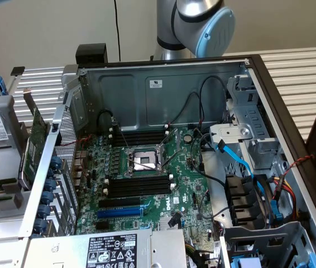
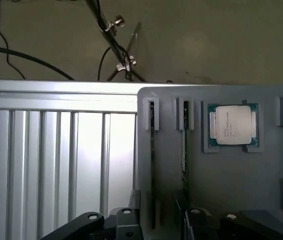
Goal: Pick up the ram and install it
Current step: 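Pick up the ram and move it above insertion slot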
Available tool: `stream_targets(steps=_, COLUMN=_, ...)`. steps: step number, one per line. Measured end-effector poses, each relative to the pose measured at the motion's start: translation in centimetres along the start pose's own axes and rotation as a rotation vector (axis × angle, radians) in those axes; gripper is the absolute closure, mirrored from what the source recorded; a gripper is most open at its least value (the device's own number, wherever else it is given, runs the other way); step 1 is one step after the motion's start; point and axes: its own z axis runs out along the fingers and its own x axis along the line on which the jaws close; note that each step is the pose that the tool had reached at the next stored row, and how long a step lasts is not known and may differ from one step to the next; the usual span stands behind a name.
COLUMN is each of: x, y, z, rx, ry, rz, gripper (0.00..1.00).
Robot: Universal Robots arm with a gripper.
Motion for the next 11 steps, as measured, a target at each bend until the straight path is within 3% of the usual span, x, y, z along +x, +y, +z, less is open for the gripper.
stream_targets(steps=11, x=0.1, y=-0.02, z=2.01, rx=0.0001, ry=-0.0016, rz=0.000, gripper=0.62)
